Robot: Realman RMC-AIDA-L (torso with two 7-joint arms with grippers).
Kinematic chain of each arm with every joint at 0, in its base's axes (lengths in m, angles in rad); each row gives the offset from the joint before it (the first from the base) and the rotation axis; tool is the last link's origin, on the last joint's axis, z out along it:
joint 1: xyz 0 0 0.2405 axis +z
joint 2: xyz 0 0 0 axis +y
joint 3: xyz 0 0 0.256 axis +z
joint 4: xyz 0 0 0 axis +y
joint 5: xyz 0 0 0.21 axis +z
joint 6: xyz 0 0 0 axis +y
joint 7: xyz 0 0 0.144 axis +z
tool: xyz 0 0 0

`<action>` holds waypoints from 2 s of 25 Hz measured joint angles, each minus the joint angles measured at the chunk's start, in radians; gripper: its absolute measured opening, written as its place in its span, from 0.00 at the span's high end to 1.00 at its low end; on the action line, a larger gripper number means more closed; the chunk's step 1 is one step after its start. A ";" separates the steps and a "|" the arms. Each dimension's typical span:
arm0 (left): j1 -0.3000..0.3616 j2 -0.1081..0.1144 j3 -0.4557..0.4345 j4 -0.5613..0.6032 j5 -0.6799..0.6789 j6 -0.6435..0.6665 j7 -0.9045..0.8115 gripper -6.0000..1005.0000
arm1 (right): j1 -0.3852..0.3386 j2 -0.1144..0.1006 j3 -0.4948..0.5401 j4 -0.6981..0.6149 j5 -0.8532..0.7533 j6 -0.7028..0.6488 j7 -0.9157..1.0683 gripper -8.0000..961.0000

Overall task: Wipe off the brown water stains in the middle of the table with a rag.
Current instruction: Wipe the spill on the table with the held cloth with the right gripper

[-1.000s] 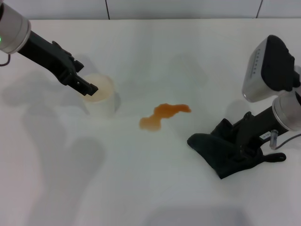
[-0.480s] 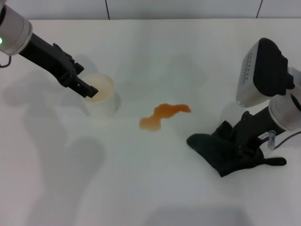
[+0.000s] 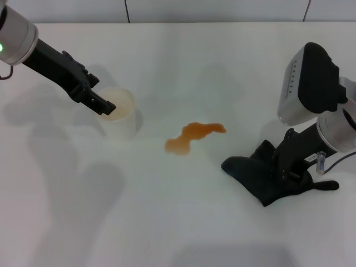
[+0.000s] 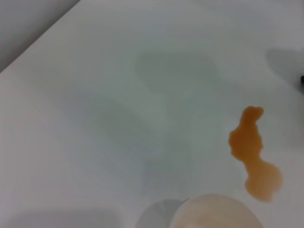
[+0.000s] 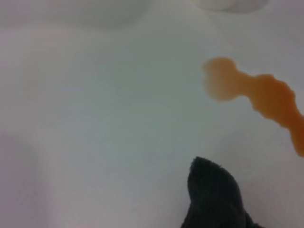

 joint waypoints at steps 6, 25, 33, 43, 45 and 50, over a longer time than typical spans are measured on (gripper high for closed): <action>0.000 0.000 0.000 0.000 0.000 -0.002 0.000 0.14 | 0.002 0.000 0.003 -0.008 0.002 0.002 0.005 0.85; 0.000 0.000 0.000 0.002 0.005 -0.011 0.002 0.14 | 0.041 0.007 -0.090 -0.039 0.071 0.123 0.012 0.93; 0.000 0.000 0.000 0.001 0.005 -0.010 0.002 0.14 | 0.110 0.007 -0.275 -0.032 0.063 0.288 0.011 0.93; -0.001 0.000 0.000 0.003 0.004 -0.010 0.003 0.14 | 0.148 0.009 -0.470 0.029 -0.058 0.584 0.006 0.93; -0.003 0.000 0.000 0.003 0.004 -0.011 0.002 0.14 | 0.146 0.011 -0.496 0.056 -0.102 0.638 0.009 0.93; -0.013 0.000 0.000 0.004 0.004 -0.012 0.000 0.14 | 0.162 0.011 -0.483 0.140 -0.119 0.671 0.011 0.94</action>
